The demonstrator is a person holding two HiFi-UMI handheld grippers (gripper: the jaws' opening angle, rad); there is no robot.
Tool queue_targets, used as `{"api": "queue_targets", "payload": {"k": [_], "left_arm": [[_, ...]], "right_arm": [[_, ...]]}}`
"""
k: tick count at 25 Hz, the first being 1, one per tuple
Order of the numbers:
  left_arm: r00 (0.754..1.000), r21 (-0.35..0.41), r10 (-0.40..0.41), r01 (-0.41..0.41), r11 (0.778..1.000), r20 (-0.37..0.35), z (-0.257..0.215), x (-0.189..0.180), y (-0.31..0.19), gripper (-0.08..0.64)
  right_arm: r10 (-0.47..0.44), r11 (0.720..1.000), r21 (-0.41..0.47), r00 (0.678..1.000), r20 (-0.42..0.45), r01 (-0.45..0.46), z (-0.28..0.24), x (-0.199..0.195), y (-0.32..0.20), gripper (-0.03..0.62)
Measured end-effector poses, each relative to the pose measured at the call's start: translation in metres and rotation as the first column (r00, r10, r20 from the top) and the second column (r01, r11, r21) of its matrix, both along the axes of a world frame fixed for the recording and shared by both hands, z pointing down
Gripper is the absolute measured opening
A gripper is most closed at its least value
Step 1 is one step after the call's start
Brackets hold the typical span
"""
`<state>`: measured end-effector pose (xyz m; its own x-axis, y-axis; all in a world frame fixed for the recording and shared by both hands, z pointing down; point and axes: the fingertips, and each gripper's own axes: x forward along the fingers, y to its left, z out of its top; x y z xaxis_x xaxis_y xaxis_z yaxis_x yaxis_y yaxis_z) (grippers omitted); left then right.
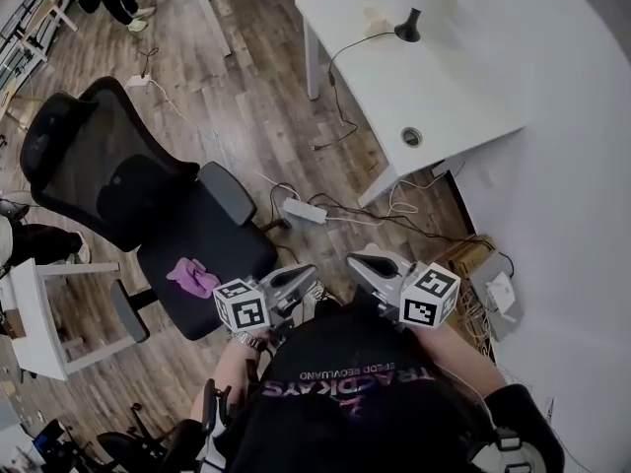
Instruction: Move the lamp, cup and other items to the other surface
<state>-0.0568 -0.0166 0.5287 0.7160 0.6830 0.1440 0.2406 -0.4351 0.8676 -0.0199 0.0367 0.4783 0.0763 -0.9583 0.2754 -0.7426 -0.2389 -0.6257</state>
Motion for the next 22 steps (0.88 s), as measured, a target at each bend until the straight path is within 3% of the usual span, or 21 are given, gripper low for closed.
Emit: {"api": "queue_targets", "payload": {"k": [8,22], "left_arm": [[0.997,-0.010,0.081,-0.080,0.997,0.015,0.007,0.014,0.028,0.003],[0.997,0.066,0.077,-0.077,0.995,0.002,-0.013,0.064,0.083,0.003]], "right_arm": [[0.089,0.996,-0.017,0.996,0.027,-0.089,0.004,0.004,0.032,0.000],[0.132,0.990,0.044,0.991,0.000,-0.132,-0.024,0.060,0.101,0.000]]}}
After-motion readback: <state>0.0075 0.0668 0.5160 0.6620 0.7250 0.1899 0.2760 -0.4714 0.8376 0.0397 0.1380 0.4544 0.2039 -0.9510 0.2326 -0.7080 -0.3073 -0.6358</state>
